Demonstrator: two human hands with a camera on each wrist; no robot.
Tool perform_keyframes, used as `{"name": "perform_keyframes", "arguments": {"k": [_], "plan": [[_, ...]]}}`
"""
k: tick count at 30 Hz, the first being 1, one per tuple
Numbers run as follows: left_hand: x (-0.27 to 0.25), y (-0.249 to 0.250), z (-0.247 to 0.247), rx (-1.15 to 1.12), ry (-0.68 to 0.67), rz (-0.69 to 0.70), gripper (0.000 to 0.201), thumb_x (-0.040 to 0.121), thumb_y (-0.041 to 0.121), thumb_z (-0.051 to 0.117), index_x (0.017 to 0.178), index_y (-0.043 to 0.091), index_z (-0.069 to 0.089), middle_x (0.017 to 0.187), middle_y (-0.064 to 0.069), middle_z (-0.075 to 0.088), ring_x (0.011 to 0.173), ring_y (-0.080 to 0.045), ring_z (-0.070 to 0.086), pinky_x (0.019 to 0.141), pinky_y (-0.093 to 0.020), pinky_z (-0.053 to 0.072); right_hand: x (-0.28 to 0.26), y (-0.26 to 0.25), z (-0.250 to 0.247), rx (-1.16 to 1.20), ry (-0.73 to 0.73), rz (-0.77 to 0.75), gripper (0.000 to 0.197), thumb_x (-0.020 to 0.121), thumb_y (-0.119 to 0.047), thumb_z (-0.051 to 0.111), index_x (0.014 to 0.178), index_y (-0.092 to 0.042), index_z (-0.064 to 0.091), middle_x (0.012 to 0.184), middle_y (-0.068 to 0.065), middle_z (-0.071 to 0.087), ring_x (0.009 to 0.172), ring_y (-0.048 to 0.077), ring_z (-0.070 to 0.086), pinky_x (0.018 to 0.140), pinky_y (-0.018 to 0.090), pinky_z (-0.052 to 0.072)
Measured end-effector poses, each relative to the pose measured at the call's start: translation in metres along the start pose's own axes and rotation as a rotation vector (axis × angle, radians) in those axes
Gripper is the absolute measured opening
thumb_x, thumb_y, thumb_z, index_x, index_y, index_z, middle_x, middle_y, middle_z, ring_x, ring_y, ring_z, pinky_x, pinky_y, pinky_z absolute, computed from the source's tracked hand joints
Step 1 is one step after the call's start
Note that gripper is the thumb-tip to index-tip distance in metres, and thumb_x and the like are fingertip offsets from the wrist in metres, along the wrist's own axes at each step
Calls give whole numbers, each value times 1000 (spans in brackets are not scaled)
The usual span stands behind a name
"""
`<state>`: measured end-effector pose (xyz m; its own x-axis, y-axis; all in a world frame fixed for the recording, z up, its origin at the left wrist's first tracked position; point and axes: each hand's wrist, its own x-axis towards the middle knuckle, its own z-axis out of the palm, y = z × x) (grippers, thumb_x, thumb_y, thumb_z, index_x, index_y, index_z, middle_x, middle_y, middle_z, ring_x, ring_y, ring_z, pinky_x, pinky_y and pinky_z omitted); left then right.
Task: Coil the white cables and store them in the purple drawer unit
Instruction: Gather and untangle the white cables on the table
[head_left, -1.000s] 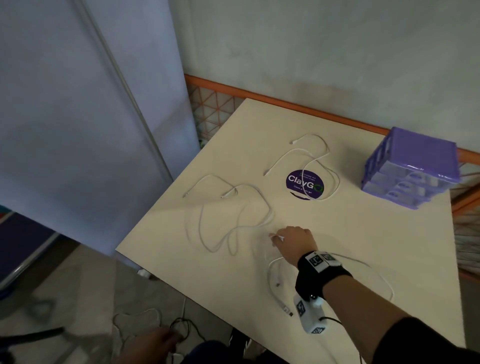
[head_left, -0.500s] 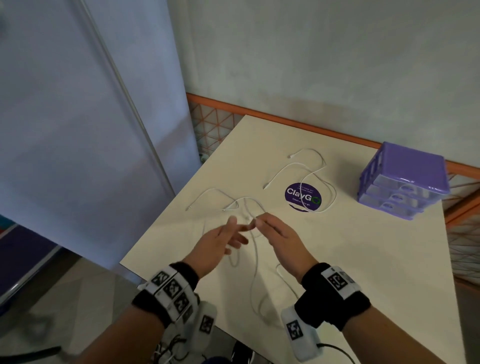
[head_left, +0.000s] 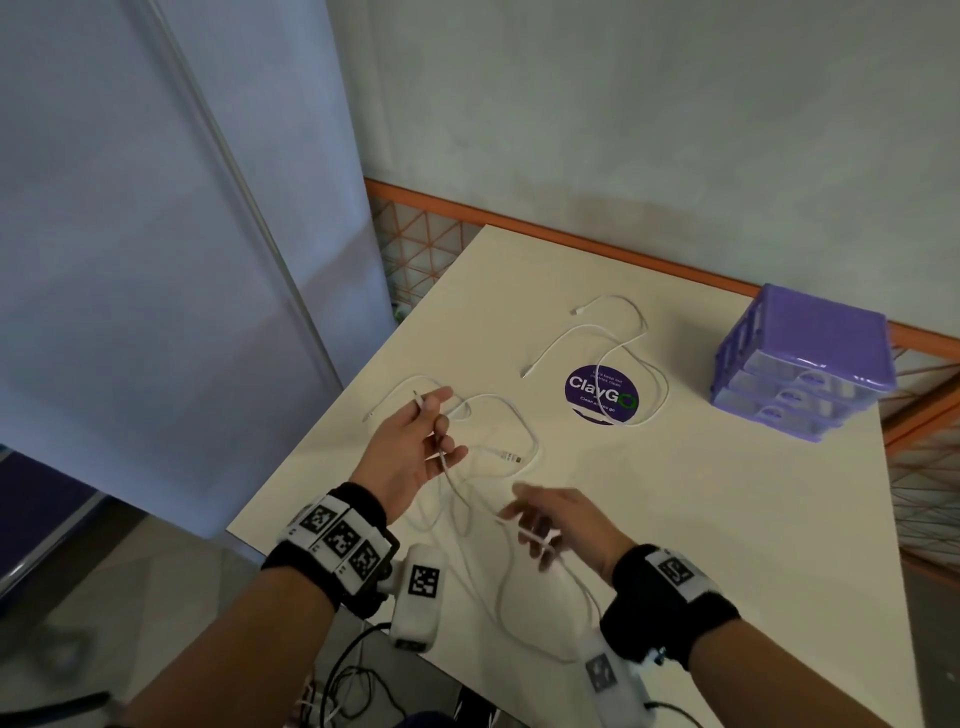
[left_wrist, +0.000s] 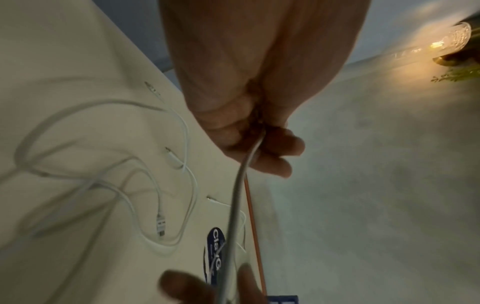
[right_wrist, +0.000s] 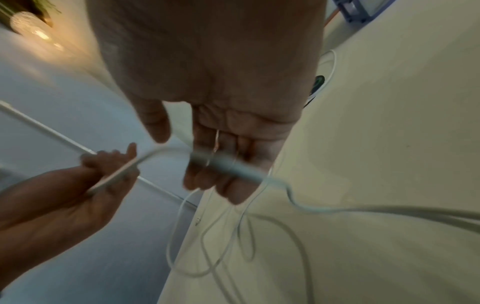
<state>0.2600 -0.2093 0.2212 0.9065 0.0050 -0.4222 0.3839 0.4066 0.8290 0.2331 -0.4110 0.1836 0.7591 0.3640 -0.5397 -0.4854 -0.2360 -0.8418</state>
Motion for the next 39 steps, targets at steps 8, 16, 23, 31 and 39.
{"name": "perform_keyframes", "arguments": {"k": [8,16,23,31,39], "plan": [[15,-4,-17,266,114,53,29,101,35,36,114,15,54,57,8,36,44,-4,27,39,-16,22,108,12,-30,-422,423,209,36,93,-36,51,101,-2,56,106,19,69,79,30,60,81,42,53],[25,-6,-22,251,141,14,26,101,34,37,106,17,56,53,9,29,41,-5,21,37,-17,18,131,26,-30,-469,458,356,33,86,-29,60,98,1,65,90,18,67,81,33,63,74,37,51],[33,-2,-8,150,94,-57,26,100,34,38,95,14,54,52,7,33,41,-6,23,36,-17,19,106,-8,-38,640,451,64,30,89,8,33,108,-3,54,67,8,50,51,18,46,53,29,43],[40,5,37,215,23,-69,38,102,35,33,107,10,62,67,0,59,53,-8,48,49,-18,41,44,-55,-37,517,229,-192,23,97,-22,49,103,-5,64,51,-5,36,45,9,29,52,25,26],[49,19,75,-101,-85,-70,27,101,29,39,111,10,55,90,-6,74,77,-18,70,74,-34,57,7,-29,-29,366,250,-206,19,96,-19,50,98,-5,63,53,-3,38,46,10,29,48,22,22]]}}
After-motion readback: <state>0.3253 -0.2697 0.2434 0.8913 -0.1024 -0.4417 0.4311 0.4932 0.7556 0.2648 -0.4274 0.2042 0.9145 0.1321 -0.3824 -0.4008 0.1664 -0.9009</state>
